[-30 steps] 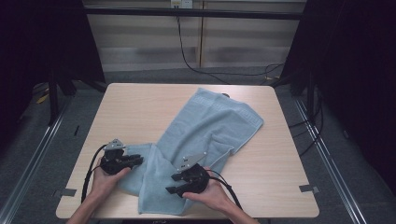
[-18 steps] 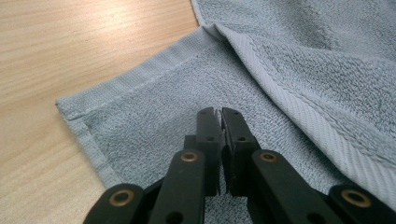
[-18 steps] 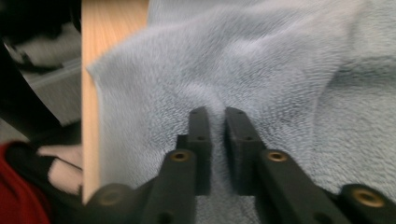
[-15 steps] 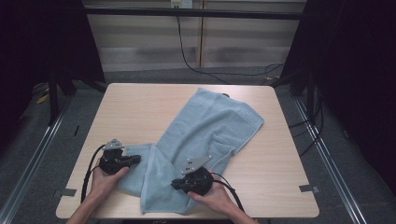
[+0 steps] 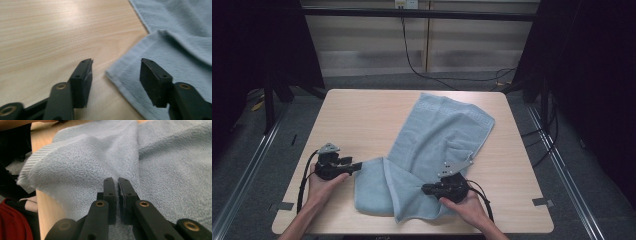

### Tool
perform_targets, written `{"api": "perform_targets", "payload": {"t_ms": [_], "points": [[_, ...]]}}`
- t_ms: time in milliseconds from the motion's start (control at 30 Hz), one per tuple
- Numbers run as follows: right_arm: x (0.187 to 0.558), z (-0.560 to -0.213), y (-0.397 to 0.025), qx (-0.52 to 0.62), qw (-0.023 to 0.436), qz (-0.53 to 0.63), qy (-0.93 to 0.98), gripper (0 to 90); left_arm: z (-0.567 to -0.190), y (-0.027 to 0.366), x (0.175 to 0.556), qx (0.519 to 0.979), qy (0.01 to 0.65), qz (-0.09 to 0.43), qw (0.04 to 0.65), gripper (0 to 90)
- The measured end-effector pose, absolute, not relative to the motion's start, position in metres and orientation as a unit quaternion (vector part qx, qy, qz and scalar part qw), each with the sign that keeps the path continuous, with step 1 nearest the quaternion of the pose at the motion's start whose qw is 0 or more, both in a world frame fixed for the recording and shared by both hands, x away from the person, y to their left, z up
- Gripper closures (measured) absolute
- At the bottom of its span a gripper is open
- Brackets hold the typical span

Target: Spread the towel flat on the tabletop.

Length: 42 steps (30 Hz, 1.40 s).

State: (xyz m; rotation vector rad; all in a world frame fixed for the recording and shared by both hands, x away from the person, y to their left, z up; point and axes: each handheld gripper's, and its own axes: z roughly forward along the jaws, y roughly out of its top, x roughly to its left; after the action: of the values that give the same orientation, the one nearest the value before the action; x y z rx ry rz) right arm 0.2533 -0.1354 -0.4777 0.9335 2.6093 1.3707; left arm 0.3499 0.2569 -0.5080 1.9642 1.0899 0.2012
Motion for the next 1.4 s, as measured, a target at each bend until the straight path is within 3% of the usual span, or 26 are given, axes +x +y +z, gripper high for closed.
{"api": "perform_targets", "payload": {"t_ms": [133, 233, 433, 667, 900, 1067, 1400], "points": [[0.254, -0.48, -0.147, 0.311, 0.026, 0.443, 0.84, 86.0, -0.507, 0.241, 0.349, 0.807, 0.406, 0.071, 0.422, 40.2], [0.254, -0.482, -0.155, 0.321, 0.028, 0.443, 0.836, 85.9, -0.506, 0.233, 0.343, 0.825, 0.375, 0.059, 0.42, 49.5], [0.257, -0.487, -0.164, 0.339, 0.026, 0.442, 0.83, 85.4, -0.502, 0.223, 0.331, 0.844, 0.325, 0.03, 0.426, 83.7], [0.256, -0.483, -0.166, 0.339, 0.024, 0.453, 0.824, 83.5, -0.485, 0.232, 0.321, 0.817, 0.322, 0.022, 0.478, 84.8], [0.245, -0.471, -0.172, 0.337, 0.027, 0.475, 0.812, 84.9, -0.451, 0.244, 0.295, 0.788, 0.295, 0.028, 0.539, 84.8], [0.23, -0.458, -0.177, 0.329, 0.032, 0.492, 0.805, 84.5, -0.441, 0.241, 0.268, 0.783, 0.263, 0.006, 0.564, 84.8], [0.169, -0.462, -0.206, 0.331, 0.028, 0.48, 0.812, 79.5, -0.465, 0.235, 0.206, 0.826, 0.179, -0.07, 0.529, 80.2]]}}
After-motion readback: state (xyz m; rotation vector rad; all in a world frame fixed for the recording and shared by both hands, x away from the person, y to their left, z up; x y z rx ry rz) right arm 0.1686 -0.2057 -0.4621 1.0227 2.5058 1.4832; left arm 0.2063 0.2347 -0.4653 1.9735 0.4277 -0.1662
